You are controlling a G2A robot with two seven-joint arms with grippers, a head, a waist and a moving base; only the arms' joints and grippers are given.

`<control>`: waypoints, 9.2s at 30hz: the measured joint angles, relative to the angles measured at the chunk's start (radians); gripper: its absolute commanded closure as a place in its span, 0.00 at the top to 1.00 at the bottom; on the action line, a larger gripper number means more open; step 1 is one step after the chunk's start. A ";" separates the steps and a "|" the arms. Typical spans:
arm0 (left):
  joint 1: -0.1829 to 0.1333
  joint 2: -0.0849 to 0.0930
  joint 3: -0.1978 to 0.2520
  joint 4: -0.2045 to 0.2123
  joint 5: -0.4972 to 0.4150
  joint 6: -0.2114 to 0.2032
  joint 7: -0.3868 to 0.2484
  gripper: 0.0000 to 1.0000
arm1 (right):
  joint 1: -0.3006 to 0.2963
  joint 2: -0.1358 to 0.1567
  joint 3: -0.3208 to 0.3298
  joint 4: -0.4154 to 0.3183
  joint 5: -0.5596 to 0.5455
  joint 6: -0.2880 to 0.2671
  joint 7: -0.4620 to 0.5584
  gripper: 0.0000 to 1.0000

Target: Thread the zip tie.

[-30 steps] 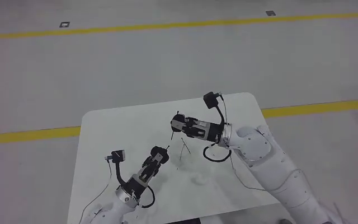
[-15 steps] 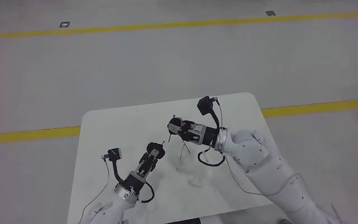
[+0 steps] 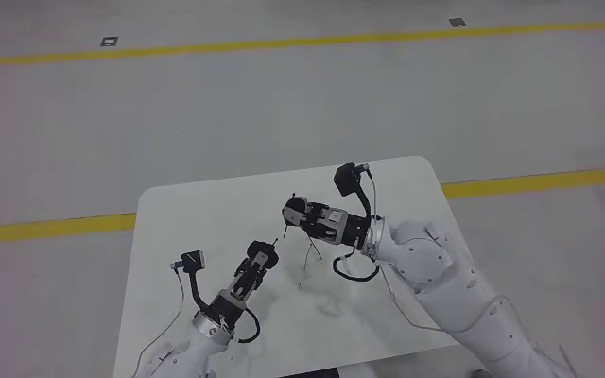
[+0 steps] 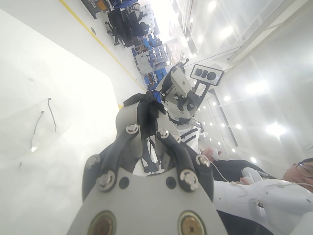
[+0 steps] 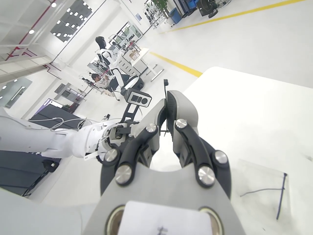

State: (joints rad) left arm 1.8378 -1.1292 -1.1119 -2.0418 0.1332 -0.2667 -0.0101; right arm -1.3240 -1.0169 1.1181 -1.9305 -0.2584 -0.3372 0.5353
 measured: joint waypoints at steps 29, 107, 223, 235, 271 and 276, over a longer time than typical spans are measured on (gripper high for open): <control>0.000 0.000 0.000 0.000 0.000 0.000 0.000 0.00 | 0.039 -0.017 -0.059 0.031 -0.066 -0.003 -0.047 0.00; -0.014 -0.003 0.013 0.002 -0.011 -0.001 0.013 0.00 | 0.003 -0.017 -0.065 0.054 0.015 -0.003 -0.061 0.00; -0.040 -0.008 0.027 -0.012 -0.161 -0.022 -0.043 0.00 | -0.013 0.040 -0.107 0.039 0.131 -0.003 -0.097 0.00; -0.036 -0.006 0.024 -0.015 -0.132 0.000 -0.041 0.00 | -0.027 0.051 -0.096 0.037 0.108 -0.003 -0.148 0.00; -0.064 -0.013 0.045 0.009 -0.158 -0.026 -0.015 0.00 | -0.069 0.040 -0.054 0.011 0.018 -0.003 -0.182 1.00; -0.065 -0.014 0.047 0.012 -0.164 -0.030 -0.020 0.00 | -0.077 0.037 -0.044 0.003 0.008 -0.003 -0.193 1.00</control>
State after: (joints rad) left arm 1.7733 -1.1430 -1.0649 -2.0295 -0.0311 -0.2971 -0.0299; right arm -1.4007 -0.9796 1.0744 -1.9276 -0.2500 -0.3400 0.3427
